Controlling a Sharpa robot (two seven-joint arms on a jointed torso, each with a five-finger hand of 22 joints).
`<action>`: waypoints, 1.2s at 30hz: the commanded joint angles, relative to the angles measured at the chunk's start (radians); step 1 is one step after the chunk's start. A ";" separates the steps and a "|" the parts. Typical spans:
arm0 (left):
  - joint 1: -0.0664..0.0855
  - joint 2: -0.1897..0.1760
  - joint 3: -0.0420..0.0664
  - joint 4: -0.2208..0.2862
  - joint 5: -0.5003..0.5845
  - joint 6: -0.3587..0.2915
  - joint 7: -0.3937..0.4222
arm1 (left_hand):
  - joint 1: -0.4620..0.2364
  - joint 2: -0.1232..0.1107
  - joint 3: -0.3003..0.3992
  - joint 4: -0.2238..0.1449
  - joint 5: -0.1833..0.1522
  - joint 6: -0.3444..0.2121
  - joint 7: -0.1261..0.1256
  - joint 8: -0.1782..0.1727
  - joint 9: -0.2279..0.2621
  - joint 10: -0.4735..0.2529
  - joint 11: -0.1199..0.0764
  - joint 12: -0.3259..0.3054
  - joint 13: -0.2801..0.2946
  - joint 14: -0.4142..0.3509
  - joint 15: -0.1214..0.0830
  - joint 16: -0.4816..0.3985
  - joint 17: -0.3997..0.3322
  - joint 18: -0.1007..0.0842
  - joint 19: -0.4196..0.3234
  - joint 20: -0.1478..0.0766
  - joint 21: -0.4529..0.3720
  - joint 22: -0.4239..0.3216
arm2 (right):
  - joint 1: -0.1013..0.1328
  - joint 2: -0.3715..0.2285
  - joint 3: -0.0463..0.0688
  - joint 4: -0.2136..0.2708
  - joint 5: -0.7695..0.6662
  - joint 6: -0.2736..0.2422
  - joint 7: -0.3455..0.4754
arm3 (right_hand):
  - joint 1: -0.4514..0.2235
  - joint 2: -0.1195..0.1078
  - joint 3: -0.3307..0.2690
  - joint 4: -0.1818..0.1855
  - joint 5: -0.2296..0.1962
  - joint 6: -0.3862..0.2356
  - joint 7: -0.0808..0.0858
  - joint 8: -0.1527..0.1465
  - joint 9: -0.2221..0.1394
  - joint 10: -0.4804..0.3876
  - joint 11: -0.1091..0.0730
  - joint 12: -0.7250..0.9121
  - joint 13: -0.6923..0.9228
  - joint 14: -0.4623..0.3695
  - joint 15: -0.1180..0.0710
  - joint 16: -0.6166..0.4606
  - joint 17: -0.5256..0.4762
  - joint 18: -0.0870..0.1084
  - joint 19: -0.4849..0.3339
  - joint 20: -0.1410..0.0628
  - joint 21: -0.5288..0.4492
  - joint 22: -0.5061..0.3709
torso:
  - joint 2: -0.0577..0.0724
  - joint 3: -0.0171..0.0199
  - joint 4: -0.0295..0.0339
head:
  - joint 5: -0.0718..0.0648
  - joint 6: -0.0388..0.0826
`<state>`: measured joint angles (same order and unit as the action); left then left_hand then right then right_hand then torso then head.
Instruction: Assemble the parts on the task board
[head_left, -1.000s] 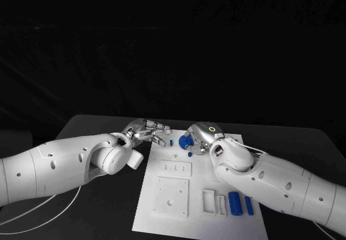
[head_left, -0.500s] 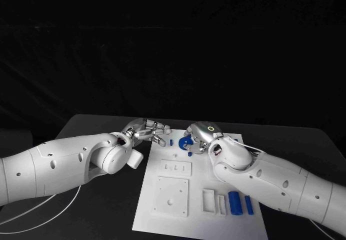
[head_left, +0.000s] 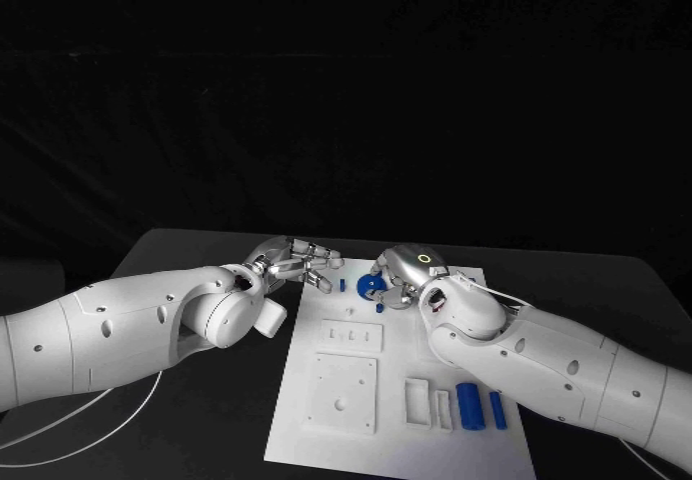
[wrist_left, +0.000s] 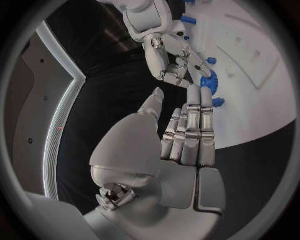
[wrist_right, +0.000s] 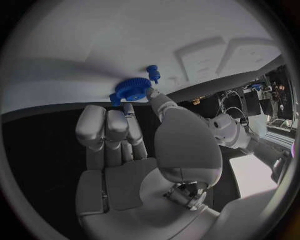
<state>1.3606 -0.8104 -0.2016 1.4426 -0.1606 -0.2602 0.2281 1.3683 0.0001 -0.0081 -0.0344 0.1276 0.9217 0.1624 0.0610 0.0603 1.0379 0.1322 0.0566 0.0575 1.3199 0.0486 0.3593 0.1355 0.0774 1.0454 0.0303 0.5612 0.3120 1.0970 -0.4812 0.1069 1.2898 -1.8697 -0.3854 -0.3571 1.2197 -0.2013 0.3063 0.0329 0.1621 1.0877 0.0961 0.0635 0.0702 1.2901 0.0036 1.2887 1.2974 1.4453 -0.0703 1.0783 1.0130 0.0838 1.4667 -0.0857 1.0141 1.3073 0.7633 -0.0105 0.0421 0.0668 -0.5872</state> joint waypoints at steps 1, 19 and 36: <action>0.001 0.001 0.001 0.000 -0.003 0.006 0.008 | -0.001 -0.009 0.003 0.002 -0.006 -0.007 0.000 0.001 0.000 -0.009 0.001 0.004 0.001 -0.005 -0.002 0.000 -0.001 0.012 -0.005 -0.001 0.004 -0.002 | -0.001 -0.021 0.000 0.022 0.054 -0.032 0.020 | -0.009 -0.008 -0.013 0.021 -0.019 -0.023 0.002 0.000 0.000 -0.008 0.001 -0.008 -0.004 0.001 0.002 -0.004 -0.002 0.012 0.064 -0.006 -0.005 0.027 | -0.001 0.0016 0.0007 | -0.002 0.002; 0.001 -0.017 0.001 -0.008 -0.003 0.003 0.014 | -0.001 -0.011 0.003 0.001 -0.006 -0.006 0.000 0.001 0.000 -0.009 0.001 0.004 0.001 -0.005 -0.002 0.000 -0.001 0.012 -0.005 0.000 0.004 -0.002 | 0.008 -0.296 0.108 0.157 0.361 -0.007 0.196 | 0.045 0.013 -0.059 -0.020 0.098 -0.031 0.009 -0.001 -0.002 -0.014 0.006 -0.010 -0.010 -0.001 0.005 -0.012 -0.010 0.008 0.062 -0.001 -0.002 0.033 | -0.026 0.0205 -0.0469 | -0.008 0.011; -0.004 -0.011 0.001 -0.044 -0.002 0.016 0.021 | -0.005 -0.011 0.004 0.002 -0.005 -0.016 0.001 0.000 0.000 -0.005 0.000 0.004 0.001 -0.009 0.000 -0.003 -0.002 0.011 -0.009 0.001 -0.001 -0.005 | 0.006 -0.361 0.121 -0.051 0.586 0.128 0.430 | 0.056 0.061 -0.073 -0.140 0.179 -0.036 0.012 -0.001 -0.003 -0.086 0.005 -0.094 -0.112 -0.010 0.006 -0.115 -0.073 0.007 0.054 -0.001 -0.121 0.008 | -0.045 0.0422 -0.0703 | -0.044 0.010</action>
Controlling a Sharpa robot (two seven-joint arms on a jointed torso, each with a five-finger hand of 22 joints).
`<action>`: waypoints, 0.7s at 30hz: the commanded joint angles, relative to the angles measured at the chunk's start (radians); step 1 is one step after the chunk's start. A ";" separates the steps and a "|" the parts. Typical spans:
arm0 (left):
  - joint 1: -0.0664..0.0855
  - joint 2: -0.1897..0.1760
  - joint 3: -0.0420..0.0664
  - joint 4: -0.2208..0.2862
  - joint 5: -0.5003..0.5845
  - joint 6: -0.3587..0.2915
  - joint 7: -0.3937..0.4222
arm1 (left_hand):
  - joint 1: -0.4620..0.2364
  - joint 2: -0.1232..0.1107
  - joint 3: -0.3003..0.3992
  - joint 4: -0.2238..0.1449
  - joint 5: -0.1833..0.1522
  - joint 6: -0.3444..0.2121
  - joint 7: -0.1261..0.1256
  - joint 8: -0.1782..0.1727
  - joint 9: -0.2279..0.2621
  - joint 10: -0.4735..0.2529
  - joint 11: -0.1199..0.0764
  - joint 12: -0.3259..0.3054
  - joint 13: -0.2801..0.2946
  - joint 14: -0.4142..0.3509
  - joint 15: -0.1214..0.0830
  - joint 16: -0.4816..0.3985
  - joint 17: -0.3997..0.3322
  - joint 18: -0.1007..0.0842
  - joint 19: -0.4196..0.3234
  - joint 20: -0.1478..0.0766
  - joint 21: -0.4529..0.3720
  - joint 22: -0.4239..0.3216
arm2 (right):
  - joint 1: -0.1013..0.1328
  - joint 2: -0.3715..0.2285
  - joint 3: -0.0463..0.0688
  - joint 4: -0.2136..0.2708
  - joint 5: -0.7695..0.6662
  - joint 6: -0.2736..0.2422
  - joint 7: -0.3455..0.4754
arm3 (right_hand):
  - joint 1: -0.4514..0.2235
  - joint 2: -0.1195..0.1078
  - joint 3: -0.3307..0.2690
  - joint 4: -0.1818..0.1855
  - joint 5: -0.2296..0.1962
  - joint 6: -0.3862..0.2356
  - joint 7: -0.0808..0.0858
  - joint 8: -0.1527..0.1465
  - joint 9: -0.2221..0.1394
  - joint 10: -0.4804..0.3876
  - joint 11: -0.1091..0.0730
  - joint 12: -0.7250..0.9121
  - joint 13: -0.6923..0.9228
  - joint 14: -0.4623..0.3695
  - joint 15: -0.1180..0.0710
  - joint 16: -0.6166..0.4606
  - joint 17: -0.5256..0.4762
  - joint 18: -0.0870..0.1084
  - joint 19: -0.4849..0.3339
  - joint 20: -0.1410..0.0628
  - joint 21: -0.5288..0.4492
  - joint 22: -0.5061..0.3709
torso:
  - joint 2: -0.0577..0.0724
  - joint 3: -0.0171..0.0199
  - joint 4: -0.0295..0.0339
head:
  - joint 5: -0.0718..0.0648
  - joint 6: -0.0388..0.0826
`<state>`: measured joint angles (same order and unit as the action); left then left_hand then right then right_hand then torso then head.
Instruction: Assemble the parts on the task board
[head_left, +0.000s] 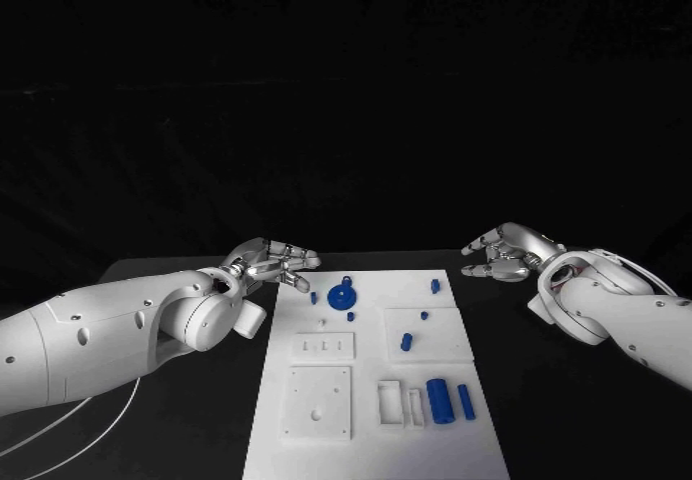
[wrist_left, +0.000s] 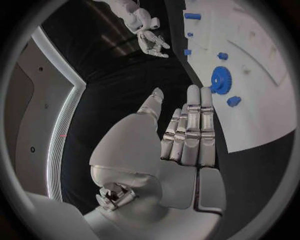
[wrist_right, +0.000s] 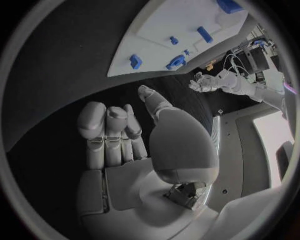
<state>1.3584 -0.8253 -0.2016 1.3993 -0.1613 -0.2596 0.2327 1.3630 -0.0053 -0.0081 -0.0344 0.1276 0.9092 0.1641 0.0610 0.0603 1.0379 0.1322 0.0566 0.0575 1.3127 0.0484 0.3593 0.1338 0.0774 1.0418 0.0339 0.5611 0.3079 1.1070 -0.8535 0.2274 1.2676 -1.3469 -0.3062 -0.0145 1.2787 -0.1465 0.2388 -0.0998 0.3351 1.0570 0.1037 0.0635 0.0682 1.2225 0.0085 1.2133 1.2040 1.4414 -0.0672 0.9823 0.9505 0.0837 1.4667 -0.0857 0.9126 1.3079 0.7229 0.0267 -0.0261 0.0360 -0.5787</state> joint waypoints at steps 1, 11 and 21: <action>-0.003 0.005 0.001 -0.001 -0.002 0.017 0.016 | 0.001 -0.005 0.004 0.002 -0.005 -0.004 0.000 0.000 0.000 -0.005 0.000 0.004 0.001 -0.002 0.000 -0.003 -0.001 0.011 -0.005 -0.003 -0.001 -0.001 | -0.006 0.018 0.001 -0.045 0.068 0.045 0.095 | -0.001 0.008 -0.008 -0.013 -0.001 -0.008 0.004 -0.001 -0.001 -0.046 0.000 -0.060 -0.062 -0.014 0.001 -0.056 -0.036 0.011 0.049 -0.002 -0.060 -0.009 | -0.005 0.0060 -0.0016 | -0.015 0.001; -0.009 0.012 0.000 -0.002 -0.002 0.021 0.015 | -0.004 -0.002 0.002 0.002 -0.005 -0.011 0.000 0.001 0.000 0.000 0.000 0.004 0.001 -0.003 0.000 -0.004 -0.001 0.010 -0.005 -0.002 -0.003 -0.003 | -0.027 0.082 0.000 -0.158 0.111 0.055 0.150 | -0.004 0.026 -0.051 -0.061 0.024 -0.017 0.008 -0.001 -0.001 -0.101 0.001 -0.111 -0.163 -0.014 0.002 -0.155 -0.057 0.012 0.050 -0.001 -0.187 -0.065 | -0.001 0.0101 0.0075 | -0.020 0.002; -0.011 0.016 0.000 0.004 -0.004 0.022 0.011 | -0.003 -0.002 0.002 0.001 -0.005 -0.011 0.000 0.001 0.000 -0.001 0.000 0.004 0.001 -0.004 0.000 -0.005 -0.001 0.010 -0.005 -0.002 -0.003 -0.003 | -0.046 0.128 0.000 -0.215 0.084 0.084 0.173 | -0.016 0.048 -0.044 -0.119 0.062 -0.011 0.007 -0.001 -0.001 -0.098 0.000 -0.092 -0.162 -0.010 0.000 -0.160 -0.038 0.009 0.052 -0.003 -0.172 -0.041 | 0.006 0.0122 0.0130 | -0.014 -0.008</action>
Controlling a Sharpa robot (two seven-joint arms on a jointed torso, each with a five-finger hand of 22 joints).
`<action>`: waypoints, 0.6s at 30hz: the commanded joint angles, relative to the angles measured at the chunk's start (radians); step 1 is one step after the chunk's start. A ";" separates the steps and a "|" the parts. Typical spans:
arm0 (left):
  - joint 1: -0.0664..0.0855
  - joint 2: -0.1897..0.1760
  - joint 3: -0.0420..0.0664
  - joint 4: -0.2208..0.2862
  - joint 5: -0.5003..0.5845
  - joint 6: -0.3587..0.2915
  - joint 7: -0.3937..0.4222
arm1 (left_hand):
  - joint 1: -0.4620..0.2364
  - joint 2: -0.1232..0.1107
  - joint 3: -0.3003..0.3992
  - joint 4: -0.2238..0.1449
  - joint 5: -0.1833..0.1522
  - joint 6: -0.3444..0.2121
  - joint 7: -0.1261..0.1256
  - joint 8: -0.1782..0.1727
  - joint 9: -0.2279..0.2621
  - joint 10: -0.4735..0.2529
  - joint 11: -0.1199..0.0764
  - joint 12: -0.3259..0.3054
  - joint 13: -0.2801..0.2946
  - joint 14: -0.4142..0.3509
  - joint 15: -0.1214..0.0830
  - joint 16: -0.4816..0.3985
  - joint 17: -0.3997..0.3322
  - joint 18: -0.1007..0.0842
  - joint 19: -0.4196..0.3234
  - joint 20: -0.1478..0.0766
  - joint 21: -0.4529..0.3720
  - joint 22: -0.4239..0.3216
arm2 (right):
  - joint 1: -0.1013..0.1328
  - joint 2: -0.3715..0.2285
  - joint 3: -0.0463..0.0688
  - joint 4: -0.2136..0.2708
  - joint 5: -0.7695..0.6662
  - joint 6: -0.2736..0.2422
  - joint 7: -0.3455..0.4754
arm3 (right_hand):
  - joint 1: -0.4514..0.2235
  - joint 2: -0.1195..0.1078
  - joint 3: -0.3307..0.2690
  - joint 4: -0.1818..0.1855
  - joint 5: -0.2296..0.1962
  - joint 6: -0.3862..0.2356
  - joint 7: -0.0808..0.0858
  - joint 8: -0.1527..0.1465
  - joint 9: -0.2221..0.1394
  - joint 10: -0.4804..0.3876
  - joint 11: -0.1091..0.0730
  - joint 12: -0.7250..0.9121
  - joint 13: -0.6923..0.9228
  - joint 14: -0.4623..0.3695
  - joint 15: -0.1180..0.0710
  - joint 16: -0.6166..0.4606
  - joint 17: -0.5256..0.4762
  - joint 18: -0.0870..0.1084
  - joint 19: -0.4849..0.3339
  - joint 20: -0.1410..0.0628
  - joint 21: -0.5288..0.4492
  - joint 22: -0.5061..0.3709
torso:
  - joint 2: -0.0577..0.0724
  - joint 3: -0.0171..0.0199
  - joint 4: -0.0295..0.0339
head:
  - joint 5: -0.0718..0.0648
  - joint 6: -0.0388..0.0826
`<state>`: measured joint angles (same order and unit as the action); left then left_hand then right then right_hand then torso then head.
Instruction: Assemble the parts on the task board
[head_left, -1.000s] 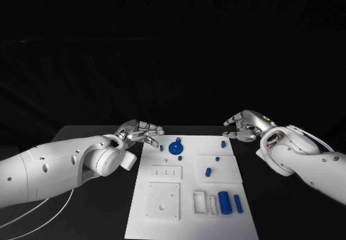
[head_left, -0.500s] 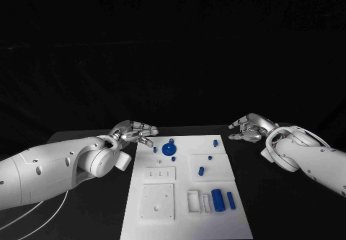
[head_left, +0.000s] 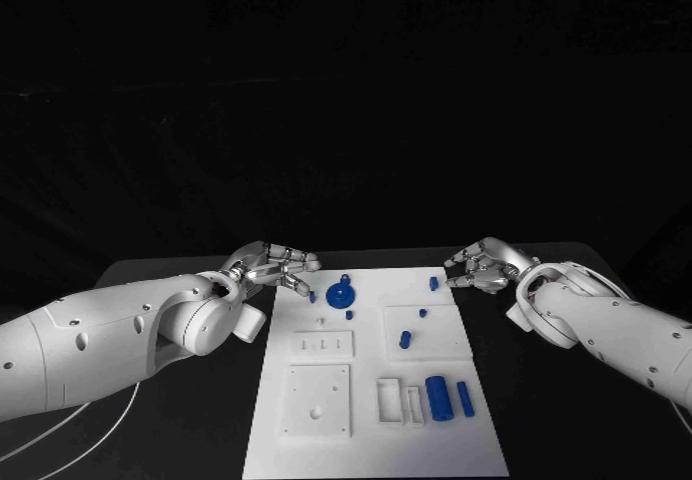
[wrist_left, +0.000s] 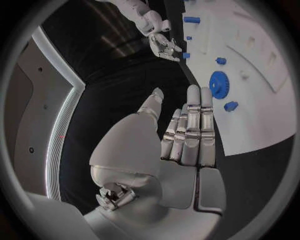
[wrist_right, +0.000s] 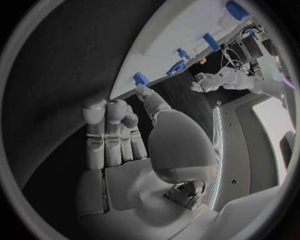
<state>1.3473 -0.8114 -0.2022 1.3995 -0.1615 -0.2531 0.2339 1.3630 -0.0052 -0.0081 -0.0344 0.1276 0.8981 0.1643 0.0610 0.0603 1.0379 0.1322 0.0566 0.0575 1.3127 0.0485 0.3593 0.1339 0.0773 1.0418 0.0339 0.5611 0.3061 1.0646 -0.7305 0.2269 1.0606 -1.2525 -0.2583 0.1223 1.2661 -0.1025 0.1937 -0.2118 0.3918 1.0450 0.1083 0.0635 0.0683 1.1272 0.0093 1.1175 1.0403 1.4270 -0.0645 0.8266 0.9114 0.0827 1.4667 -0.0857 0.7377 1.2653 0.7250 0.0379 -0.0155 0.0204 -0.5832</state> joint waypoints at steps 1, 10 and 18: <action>0.000 0.002 0.001 0.004 -0.004 0.016 0.010 | -0.003 -0.002 0.002 0.001 -0.005 0.001 0.000 0.001 0.000 -0.001 0.000 0.004 0.001 -0.004 0.000 -0.005 -0.001 0.010 -0.005 -0.002 -0.003 -0.001 | -0.005 0.005 0.000 -0.009 -0.012 0.037 0.036 | -0.005 0.004 0.002 -0.009 0.006 0.001 0.003 -0.001 -0.001 -0.003 -0.001 0.004 0.001 0.005 -0.002 -0.004 0.002 0.010 0.052 -0.003 0.004 0.002 | 0.004 0.0012 0.0023 | 0.001 -0.003; 0.000 0.000 0.001 0.007 -0.008 0.018 0.010 | -0.003 -0.002 0.002 0.001 -0.005 0.001 0.000 0.001 0.000 -0.001 0.000 0.004 0.001 -0.004 0.000 -0.005 -0.001 0.010 -0.005 -0.002 -0.003 -0.001 | -0.015 0.013 0.000 -0.020 -0.026 0.067 0.037 | -0.015 0.009 0.002 -0.036 0.011 0.001 0.002 -0.001 -0.001 0.001 -0.002 0.013 0.010 0.005 -0.003 -0.004 0.014 0.009 0.052 -0.003 0.012 0.019 | 0.005 0.0003 0.0026 | 0.000 -0.011; 0.000 0.000 0.001 0.008 -0.010 0.019 0.009 | -0.001 -0.002 0.001 -0.001 -0.005 0.003 0.000 0.001 0.000 -0.003 0.000 0.004 0.001 -0.004 0.000 -0.006 -0.001 0.010 -0.005 -0.002 -0.003 -0.002 | -0.021 0.021 -0.001 -0.021 -0.027 0.080 0.043 | -0.018 0.010 -0.001 -0.042 0.013 0.002 0.001 -0.001 -0.001 0.001 -0.002 0.015 0.013 0.006 -0.002 0.001 0.022 0.008 0.052 -0.003 0.018 0.027 | 0.006 0.0001 0.0041 | -0.003 -0.015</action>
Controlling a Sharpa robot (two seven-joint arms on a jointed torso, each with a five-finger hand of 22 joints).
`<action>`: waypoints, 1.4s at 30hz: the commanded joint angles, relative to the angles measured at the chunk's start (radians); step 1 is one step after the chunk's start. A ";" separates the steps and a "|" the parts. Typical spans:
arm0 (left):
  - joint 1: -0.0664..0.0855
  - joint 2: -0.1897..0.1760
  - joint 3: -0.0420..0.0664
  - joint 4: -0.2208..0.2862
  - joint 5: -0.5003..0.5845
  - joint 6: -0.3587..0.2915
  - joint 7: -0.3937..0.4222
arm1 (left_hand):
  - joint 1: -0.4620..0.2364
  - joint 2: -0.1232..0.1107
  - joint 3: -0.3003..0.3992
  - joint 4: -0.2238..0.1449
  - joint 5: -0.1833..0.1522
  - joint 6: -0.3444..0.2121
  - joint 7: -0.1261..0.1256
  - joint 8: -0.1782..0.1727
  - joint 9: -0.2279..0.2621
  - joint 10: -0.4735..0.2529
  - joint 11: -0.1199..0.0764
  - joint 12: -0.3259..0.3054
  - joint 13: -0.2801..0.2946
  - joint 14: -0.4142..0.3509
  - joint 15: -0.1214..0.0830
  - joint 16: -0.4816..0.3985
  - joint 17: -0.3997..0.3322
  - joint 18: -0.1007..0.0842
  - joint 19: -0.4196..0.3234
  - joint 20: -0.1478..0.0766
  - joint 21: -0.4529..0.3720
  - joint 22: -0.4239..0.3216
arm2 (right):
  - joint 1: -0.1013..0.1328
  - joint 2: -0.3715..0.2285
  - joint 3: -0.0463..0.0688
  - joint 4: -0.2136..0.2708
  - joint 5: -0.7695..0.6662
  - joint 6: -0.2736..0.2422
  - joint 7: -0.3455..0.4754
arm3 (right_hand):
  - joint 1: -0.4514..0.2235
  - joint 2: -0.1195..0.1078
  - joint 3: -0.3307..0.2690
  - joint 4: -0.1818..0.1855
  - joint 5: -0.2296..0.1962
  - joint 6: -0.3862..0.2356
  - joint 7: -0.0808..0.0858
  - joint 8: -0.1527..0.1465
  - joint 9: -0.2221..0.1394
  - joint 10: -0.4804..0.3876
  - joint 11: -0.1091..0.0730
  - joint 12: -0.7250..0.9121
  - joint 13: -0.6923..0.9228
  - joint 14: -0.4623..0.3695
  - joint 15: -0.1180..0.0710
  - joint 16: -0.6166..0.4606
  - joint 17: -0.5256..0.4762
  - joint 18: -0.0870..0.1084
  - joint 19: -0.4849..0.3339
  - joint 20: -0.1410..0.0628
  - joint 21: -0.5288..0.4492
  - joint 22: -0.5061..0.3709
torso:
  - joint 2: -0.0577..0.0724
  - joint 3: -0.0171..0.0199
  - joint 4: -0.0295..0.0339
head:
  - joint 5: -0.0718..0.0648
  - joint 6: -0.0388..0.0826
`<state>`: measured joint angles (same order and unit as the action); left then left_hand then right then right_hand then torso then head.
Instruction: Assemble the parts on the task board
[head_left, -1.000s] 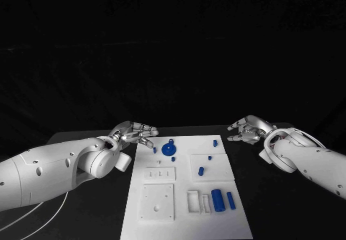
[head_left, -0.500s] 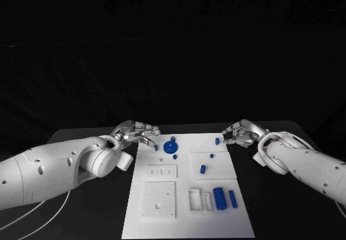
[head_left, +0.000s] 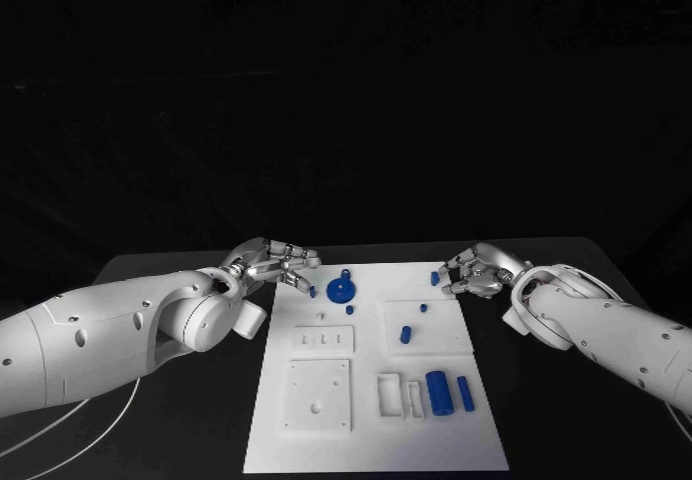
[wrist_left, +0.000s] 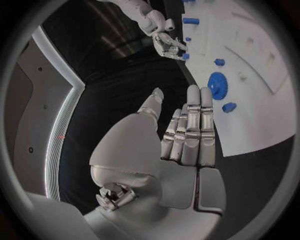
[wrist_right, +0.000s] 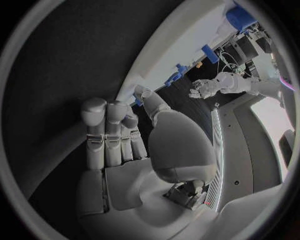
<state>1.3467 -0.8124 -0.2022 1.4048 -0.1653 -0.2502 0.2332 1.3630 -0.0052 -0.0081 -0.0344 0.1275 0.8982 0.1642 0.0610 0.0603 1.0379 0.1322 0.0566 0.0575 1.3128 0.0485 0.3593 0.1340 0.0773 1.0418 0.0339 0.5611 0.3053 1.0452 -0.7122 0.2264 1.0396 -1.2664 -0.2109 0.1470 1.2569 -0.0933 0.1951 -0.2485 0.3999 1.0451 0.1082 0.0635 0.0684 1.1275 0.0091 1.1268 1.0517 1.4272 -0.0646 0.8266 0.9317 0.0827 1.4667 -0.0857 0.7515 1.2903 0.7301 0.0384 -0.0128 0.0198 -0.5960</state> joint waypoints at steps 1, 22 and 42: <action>0.000 0.001 0.001 0.003 -0.006 0.016 0.010 | -0.001 -0.002 0.001 -0.001 -0.005 0.003 0.000 0.001 0.000 -0.003 0.000 0.004 0.001 -0.004 0.000 -0.006 -0.001 0.010 -0.005 -0.002 -0.003 -0.001 | -0.003 0.004 0.000 -0.001 -0.014 0.033 0.019 | -0.009 0.000 -0.002 -0.006 0.005 0.002 0.001 -0.001 -0.001 0.001 -0.002 0.006 0.001 0.006 -0.002 0.001 0.001 0.008 0.052 -0.003 0.005 0.002 | 0.000 -0.0009 0.0017 | -0.004 -0.006; 0.000 0.001 0.001 0.005 -0.010 0.021 0.006 | -0.001 -0.002 0.001 -0.001 -0.005 0.003 0.000 0.001 0.000 -0.003 0.000 0.004 0.001 -0.004 0.000 -0.006 -0.001 0.010 -0.005 -0.002 -0.003 -0.001 | -0.009 0.039 0.000 -0.029 -0.014 -0.004 0.014 | -0.021 0.011 -0.032 0.015 -0.011 -0.002 0.003 -0.001 -0.001 -0.002 0.001 0.007 0.003 0.006 0.000 0.005 0.014 0.009 0.052 -0.001 0.005 0.016 | 0.001 -0.0014 0.0014 | 0.000 -0.009; 0.000 0.000 0.001 0.005 -0.011 0.022 0.005 | 0.000 -0.001 0.001 -0.001 -0.006 0.006 0.000 0.001 0.000 -0.005 0.001 0.004 0.001 -0.004 0.000 -0.007 -0.001 0.010 -0.005 -0.002 -0.003 -0.001 | -0.010 0.056 -0.001 -0.060 -0.001 -0.037 0.013 | -0.023 0.025 0.021 0.015 -0.064 0.025 -0.002 -0.001 -0.001 0.005 -0.003 0.014 0.010 0.011 -0.003 0.012 0.026 0.007 0.054 -0.003 0.011 0.028 | 0.001 0.0005 -0.0013 | 0.004 -0.013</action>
<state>1.3466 -0.8137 -0.2021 1.4072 -0.1731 -0.2427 0.2313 1.3631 -0.0052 -0.0081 -0.0344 0.1275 0.8983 0.1642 0.0610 0.0603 1.0379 0.1322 0.0566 0.0575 1.3128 0.0485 0.3593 0.1341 0.0773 1.0418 0.0339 0.5611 0.3056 1.0386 -0.6572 0.2272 0.9828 -1.2669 -0.2483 0.1580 1.2356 -0.0721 0.2107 -0.2357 0.3379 1.0651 0.1043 0.0627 0.0674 1.1277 0.0091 1.1352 1.0611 1.4309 -0.0681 0.8345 0.9577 0.0828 1.4667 -0.0857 0.7589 1.3075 0.7311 0.0385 -0.0136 0.0233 -0.6081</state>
